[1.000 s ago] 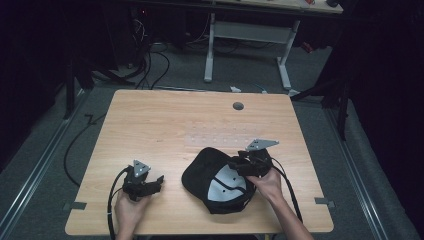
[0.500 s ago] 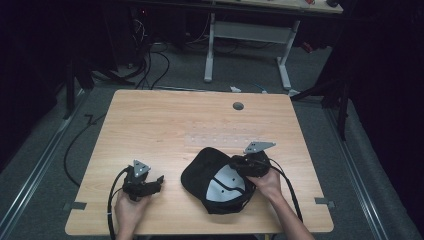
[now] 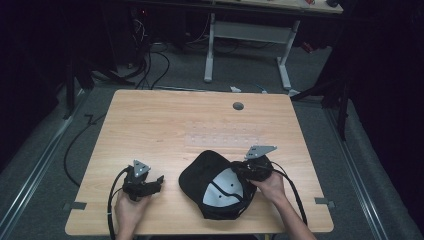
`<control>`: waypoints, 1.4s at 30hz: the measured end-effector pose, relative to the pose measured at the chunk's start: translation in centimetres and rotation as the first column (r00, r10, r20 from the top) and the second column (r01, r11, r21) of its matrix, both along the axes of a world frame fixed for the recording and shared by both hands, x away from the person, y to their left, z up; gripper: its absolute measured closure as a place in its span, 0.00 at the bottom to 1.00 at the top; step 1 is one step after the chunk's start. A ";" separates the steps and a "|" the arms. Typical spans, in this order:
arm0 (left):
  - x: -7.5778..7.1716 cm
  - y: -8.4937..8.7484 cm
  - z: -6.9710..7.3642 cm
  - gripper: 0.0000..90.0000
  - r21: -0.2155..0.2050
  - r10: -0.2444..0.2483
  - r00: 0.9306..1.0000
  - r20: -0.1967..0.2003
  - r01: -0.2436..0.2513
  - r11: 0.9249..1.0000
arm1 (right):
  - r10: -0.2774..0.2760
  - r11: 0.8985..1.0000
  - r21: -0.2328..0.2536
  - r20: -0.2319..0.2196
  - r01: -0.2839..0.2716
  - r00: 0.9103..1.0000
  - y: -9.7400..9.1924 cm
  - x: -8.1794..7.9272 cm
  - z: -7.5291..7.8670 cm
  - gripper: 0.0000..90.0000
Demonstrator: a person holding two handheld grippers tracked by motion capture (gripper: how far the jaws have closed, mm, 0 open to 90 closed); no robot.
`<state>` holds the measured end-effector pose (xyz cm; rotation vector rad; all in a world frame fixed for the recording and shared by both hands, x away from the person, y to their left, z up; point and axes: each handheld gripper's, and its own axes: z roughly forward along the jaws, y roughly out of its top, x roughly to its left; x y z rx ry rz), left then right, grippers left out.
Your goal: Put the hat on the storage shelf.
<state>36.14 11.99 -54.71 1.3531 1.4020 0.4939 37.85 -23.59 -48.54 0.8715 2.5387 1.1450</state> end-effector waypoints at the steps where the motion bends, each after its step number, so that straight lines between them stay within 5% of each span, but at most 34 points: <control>1: 0.0 0.0 0.0 0.31 0.001 0.000 1.000 0.000 0.000 1.000 | 0.001 1.000 0.001 0.004 -0.001 1.000 -0.1 0.0 0.1 0.87; 14: 0.0 0.0 0.0 0.31 -0.001 -0.001 1.000 0.000 0.001 1.000 | -0.090 0.994 0.051 -0.028 0.091 0.996 -2.0 -1.0 0.6 0.87; 36: -0.2 -0.2 0.0 0.31 0.003 -0.003 1.000 0.000 0.003 1.000 | -0.244 0.958 0.137 -0.065 0.250 0.968 -5.6 -3.8 2.6 0.87; 42: -0.8 -0.8 0.6 0.32 -0.033 -0.053 0.999 0.003 0.053 0.998 | -0.261 0.952 0.144 -0.071 0.269 0.963 -5.5 -4.0 2.8 0.87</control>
